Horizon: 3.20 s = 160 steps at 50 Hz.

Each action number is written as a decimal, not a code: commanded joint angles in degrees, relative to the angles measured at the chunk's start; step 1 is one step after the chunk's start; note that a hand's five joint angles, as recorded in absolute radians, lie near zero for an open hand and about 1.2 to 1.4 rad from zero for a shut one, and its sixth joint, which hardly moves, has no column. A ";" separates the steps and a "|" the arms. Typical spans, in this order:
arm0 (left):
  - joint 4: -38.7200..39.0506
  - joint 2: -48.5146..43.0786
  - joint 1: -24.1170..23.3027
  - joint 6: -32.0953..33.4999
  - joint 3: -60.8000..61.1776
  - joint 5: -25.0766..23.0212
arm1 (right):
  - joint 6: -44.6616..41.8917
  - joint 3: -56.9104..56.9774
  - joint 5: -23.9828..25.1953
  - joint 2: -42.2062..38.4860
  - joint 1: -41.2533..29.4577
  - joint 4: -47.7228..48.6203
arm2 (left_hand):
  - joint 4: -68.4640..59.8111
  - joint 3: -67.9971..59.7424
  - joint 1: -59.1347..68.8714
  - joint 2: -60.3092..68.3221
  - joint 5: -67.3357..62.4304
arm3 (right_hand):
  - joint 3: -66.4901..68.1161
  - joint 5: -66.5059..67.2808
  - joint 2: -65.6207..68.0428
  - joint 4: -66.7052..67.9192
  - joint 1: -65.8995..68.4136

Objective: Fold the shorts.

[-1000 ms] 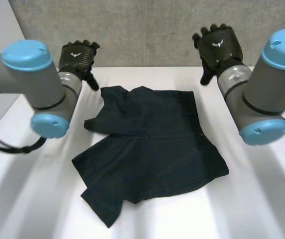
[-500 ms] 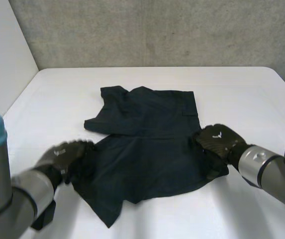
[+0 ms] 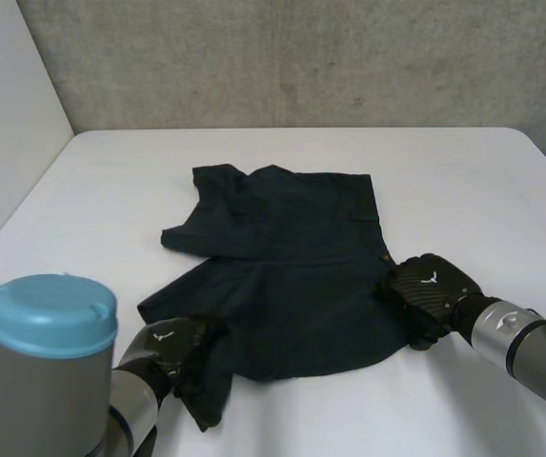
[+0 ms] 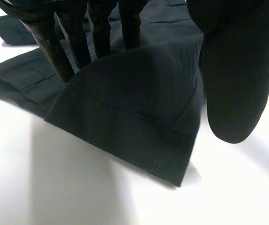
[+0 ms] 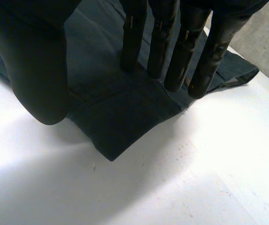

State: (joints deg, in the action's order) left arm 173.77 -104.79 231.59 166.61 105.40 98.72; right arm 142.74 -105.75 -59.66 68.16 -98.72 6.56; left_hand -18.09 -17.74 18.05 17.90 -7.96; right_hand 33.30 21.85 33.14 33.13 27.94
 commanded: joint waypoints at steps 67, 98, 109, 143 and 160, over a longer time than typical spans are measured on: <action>-28.93 20.07 -1.06 37.29 -2.47 -4.59 | -16.97 1.42 -8.02 28.17 -1.66 -49.28 | -56.72 -57.06 56.76 56.90 -56.85 | 46.70 48.15 46.86 46.87 52.06; -21.63 17.34 2.02 20.86 -2.05 -4.50 | 5.96 7.31 -8.63 10.32 -1.92 -27.31 | -3.39 -3.74 3.44 3.58 -3.53 | 46.70 48.15 46.86 46.87 52.06; -12.06 11.46 2.20 20.95 3.50 -2.05 | 6.58 5.47 -8.54 10.59 -2.01 -26.16 | -4.40 -4.75 4.45 4.59 -4.53 | 46.70 48.15 46.86 46.87 52.06; -34.37 31.49 -1.93 34.05 -3.36 -8.71 | -16.18 -2.27 -7.31 33.88 0.19 -52.88 | -61.91 -62.26 61.95 62.10 -62.04 | 46.70 48.15 46.86 46.87 52.06; -8.98 2.60 5.54 34.49 -17.67 -8.46 | -5.38 6.42 -1.24 17.28 5.56 -37.42 | -61.91 -62.26 61.95 62.10 -62.04 | 46.70 48.15 46.86 46.87 52.06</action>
State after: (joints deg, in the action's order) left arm 155.35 -87.25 235.80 201.07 97.03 89.64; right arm 129.62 -103.85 -61.67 94.40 -92.11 -39.02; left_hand -68.29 -68.17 64.76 68.59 -55.73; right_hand 67.80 57.33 67.47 68.25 54.97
